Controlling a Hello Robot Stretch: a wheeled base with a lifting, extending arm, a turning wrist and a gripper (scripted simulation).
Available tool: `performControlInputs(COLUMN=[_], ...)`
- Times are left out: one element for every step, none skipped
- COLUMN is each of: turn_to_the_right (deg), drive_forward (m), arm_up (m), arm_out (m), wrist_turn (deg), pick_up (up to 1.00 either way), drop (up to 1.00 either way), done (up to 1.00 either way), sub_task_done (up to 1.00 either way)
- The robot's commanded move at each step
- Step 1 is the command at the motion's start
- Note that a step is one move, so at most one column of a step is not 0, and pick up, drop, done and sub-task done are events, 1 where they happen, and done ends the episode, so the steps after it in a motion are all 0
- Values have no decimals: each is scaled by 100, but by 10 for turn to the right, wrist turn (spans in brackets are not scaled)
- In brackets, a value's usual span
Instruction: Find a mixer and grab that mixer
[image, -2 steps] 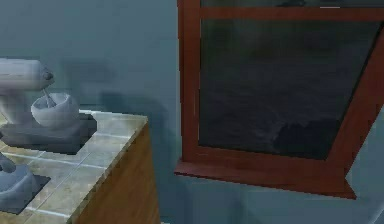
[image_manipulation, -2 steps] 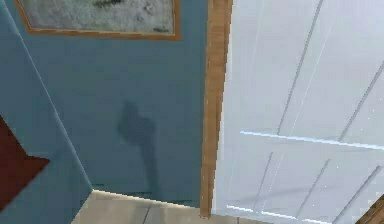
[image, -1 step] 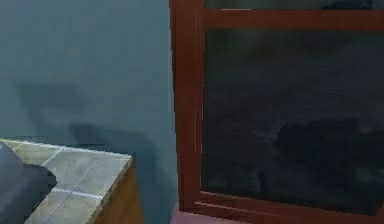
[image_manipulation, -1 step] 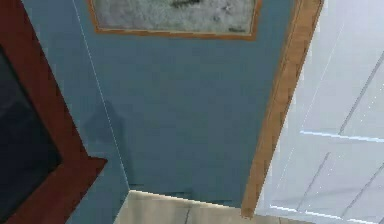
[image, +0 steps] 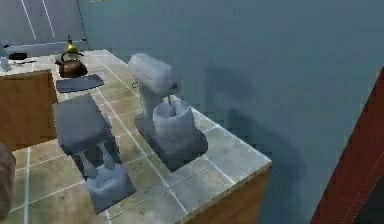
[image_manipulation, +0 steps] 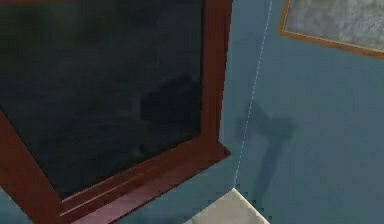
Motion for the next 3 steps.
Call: performControlInputs(turn_to_the_right=[-450, -450, -120], drive_forward=[0, 0, 0], arm_up=[0, 0, 0], arm_out=[0, 0, 0], wrist_turn=[0, 0, 0], pick_up=[0, 0, 0], drop=[0, 0, 0], done=[0, 0, 0], sub_task_done=[0, 0, 0])
